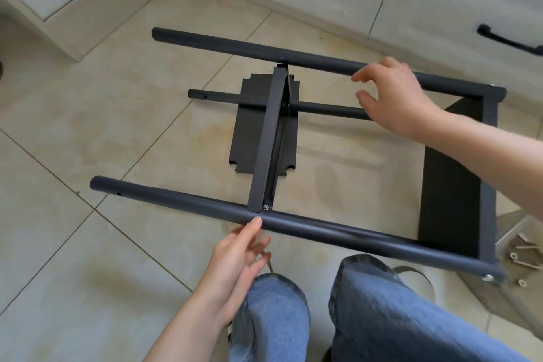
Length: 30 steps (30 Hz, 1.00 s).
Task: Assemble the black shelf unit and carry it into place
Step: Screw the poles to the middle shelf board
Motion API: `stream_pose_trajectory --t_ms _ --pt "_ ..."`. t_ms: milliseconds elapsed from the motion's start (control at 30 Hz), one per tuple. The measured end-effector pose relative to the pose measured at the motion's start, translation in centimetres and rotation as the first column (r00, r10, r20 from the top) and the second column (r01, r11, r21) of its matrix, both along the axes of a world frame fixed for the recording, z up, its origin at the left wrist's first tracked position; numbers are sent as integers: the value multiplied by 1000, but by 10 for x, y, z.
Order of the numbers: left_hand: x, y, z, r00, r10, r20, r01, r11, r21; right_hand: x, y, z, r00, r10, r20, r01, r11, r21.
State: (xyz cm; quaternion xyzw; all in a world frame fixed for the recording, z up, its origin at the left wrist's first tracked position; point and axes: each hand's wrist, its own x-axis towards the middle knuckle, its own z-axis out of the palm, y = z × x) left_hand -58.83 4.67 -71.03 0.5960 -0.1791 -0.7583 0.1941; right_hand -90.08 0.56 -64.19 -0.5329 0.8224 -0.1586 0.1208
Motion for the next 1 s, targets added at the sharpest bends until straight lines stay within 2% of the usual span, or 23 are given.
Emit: stream_pose_trajectory --t_ms 200,333,500,800,1000 --pt "-25 -3 8 991 -46 -127 60 992 108 -17 -24 -16 989 22 -145 -21 1000 6" --pt "-29 -5 6 981 18 -194 6 992 123 -25 -34 -31 986 -1 -165 8 999 41" --pt "-29 -3 3 974 83 -209 -58 991 124 -33 -37 -36 991 -8 -131 8 1000 0" --pt "-29 -2 21 971 44 -235 -38 999 28 -35 -17 -5 995 -68 -73 62 995 -83" --pt "-29 -9 51 979 -21 -205 -7 991 -134 -33 4 51 993 -116 -17 111 977 -183"
